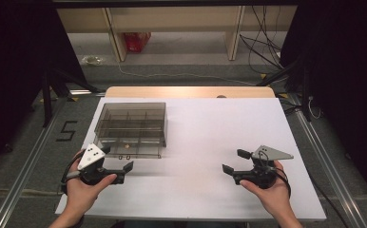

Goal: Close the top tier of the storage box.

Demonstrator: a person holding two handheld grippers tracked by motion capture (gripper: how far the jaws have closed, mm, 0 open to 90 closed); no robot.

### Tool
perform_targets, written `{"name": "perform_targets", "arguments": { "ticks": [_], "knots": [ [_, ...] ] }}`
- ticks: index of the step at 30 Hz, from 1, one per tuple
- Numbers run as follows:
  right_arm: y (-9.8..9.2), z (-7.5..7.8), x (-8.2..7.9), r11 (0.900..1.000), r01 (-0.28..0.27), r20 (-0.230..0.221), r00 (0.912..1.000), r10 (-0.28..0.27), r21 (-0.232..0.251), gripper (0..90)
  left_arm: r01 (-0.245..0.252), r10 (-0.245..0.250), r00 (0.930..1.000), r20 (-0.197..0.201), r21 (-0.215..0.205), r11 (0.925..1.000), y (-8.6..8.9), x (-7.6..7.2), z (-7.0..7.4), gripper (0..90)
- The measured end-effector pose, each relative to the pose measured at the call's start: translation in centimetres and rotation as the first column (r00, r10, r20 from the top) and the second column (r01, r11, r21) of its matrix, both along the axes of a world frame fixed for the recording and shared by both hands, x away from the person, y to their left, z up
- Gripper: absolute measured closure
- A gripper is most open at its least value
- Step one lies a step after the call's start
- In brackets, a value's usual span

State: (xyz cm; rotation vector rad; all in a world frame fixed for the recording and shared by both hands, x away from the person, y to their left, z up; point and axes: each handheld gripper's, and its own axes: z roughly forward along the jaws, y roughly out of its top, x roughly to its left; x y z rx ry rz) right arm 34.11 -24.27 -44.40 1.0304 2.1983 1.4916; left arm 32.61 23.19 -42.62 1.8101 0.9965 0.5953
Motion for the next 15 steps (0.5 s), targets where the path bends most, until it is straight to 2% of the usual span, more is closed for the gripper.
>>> {"name": "perform_targets", "arguments": {
  "ticks": [15],
  "knots": [
    [-0.03, -0.04, -0.01, 1.000, -0.010, 0.002, 0.9999, 0.010, -0.001, 16.0, 0.001, -0.001, 0.9999, -0.017, 0.032, 0.9995, -0.13, -0.35, -0.19, 1.2]
  ]
}}
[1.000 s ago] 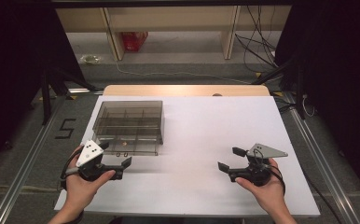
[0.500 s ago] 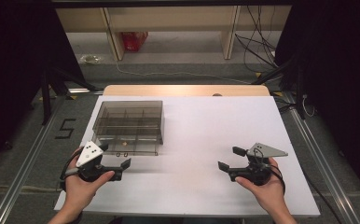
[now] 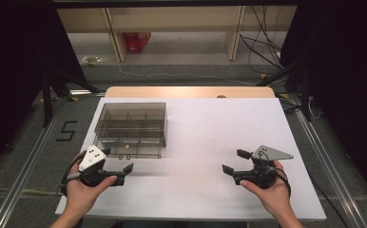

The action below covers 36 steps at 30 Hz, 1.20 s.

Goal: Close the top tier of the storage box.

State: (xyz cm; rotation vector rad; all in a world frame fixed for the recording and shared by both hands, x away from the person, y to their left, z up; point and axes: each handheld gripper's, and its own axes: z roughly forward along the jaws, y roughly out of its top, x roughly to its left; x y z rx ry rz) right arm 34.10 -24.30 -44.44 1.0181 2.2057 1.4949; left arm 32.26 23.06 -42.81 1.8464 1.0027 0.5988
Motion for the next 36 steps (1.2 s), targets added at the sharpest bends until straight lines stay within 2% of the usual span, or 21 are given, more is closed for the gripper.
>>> {"name": "perform_targets", "arguments": {
  "ticks": [6, 13, 15, 18, 20, 22, 25, 27, 30, 36],
  "knots": [
    [0.0, 0.0, 0.0, 1.000, 0.003, -0.001, 1.0000, -0.003, 0.001, 16.0, 0.012, -0.012, 0.9999, -0.002, 0.020, 0.9997, -0.2, -0.1, -0.1, 6.5],
    [0.2, 0.1, -0.2, 1.000, 0.004, -0.001, 1.0000, -0.004, -0.004, 16.0, -0.006, 0.006, 0.9994, 0.034, -0.007, 1.0000, 0.2, -0.4, 0.4, 24.2],
    [0.2, 0.1, -0.2, 1.000, 0.004, -0.003, 1.0000, -0.004, -0.007, 16.0, -0.019, 0.020, 0.9991, 0.038, -0.013, 0.9997, 0.4, -0.5, 0.6, 32.9],
    [0.2, 0.1, -0.3, 1.000, 0.004, 0.000, 1.0000, -0.004, -0.006, 16.0, -0.045, 0.046, 0.9979, 0.045, -0.016, 0.9989, 0.9, -0.6, 0.8, 51.1],
    [0.1, 0.1, -0.3, 1.000, 0.006, -0.001, 1.0000, -0.006, -0.006, 16.0, -0.069, 0.069, 0.9965, 0.048, -0.003, 0.9976, 1.1, -0.8, 0.9, 65.6],
    [0.1, 0.1, -0.2, 1.000, 0.006, -0.002, 1.0000, -0.006, -0.005, 16.0, -0.084, 0.083, 0.9958, 0.038, 0.017, 0.9963, 1.3, -0.9, 0.9, 76.5],
    [0.1, 0.0, -0.2, 1.000, 0.005, -0.003, 1.0000, -0.005, -0.005, 16.0, -0.096, 0.097, 0.9953, -0.009, 0.060, 0.9935, 1.4, -0.9, 0.5, 89.7],
    [0.2, 0.1, -0.2, 1.000, 0.005, -0.002, 1.0000, -0.005, -0.006, 16.0, -0.095, 0.099, 0.9938, -0.050, 0.080, 0.9923, 1.3, -0.7, 0.2, 89.9],
    [0.1, 0.1, -0.2, 1.000, 0.005, -0.002, 1.0000, -0.005, -0.006, 16.0, -0.099, 0.110, 0.9899, -0.090, 0.114, 0.9885, 1.3, -0.4, -0.2, 90.0],
    [0.2, 0.1, -0.2, 1.000, 0.003, -0.002, 1.0000, -0.003, -0.009, 16.0, -0.100, 0.118, 0.9859, -0.118, 0.155, 0.9830, 1.3, 0.3, -0.9, 90.0]
  ]
}}
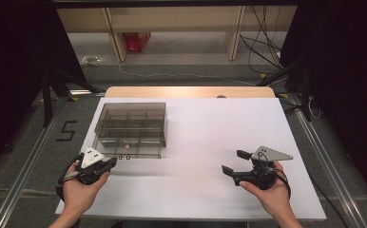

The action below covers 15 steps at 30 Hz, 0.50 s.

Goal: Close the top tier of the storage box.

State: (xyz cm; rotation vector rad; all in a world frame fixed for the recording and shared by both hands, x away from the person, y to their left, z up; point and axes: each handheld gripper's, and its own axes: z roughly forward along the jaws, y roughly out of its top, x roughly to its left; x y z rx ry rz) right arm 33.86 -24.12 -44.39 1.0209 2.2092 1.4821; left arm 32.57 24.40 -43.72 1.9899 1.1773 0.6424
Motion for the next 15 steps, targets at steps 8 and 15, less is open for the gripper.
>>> {"name": "perform_targets", "arguments": {
  "ticks": [8, 15],
  "knots": [
    [-0.08, -0.01, -0.01, 1.000, 0.002, 0.003, 1.0000, -0.002, -0.001, 16.0, -0.006, 0.006, 0.9999, -0.009, 0.029, 0.9995, -0.29, 0.50, -0.26, 90.0],
    [-0.10, -0.02, -0.03, 1.000, 0.002, 0.004, 1.0000, -0.002, -0.001, 16.0, -0.008, 0.008, 1.0000, -0.004, 0.037, 0.9993, -0.28, 0.91, -0.38, 90.0]
  ]
}}
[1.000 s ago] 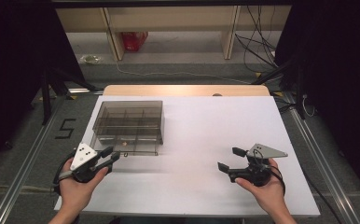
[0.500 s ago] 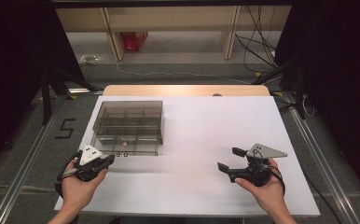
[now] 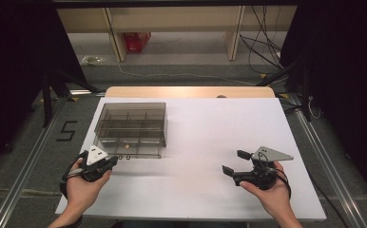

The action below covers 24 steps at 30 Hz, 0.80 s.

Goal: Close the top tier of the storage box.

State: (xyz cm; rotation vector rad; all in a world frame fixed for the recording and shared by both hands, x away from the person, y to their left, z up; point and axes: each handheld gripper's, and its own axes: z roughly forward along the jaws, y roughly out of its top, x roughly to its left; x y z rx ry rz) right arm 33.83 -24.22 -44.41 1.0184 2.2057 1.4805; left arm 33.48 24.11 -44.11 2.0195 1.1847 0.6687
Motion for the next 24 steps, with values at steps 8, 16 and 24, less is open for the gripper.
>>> {"name": "perform_targets", "arguments": {
  "ticks": [8, 16, 24],
  "knots": [
    [0.0, 0.0, 0.0, 1.000, -0.002, 0.000, 1.0000, 0.002, -0.003, 16.0, 0.008, -0.008, 0.9999, 0.007, -0.008, 0.9999, -0.2, 0.4, -0.1, 90.0],
    [0.0, 0.0, 0.0, 1.000, 0.000, 0.000, 1.0000, 0.000, 0.000, 16.0, 0.008, -0.008, 0.9999, 0.013, -0.008, 0.9999, -0.3, 0.7, -0.1, 90.0],
    [0.0, 0.1, 0.0, 1.000, -0.017, 0.001, 0.9999, 0.017, 0.001, 16.0, 0.005, -0.004, 0.9998, 0.020, -0.012, 0.9999, -0.5, 1.1, -0.2, 90.0]
  ]
}}
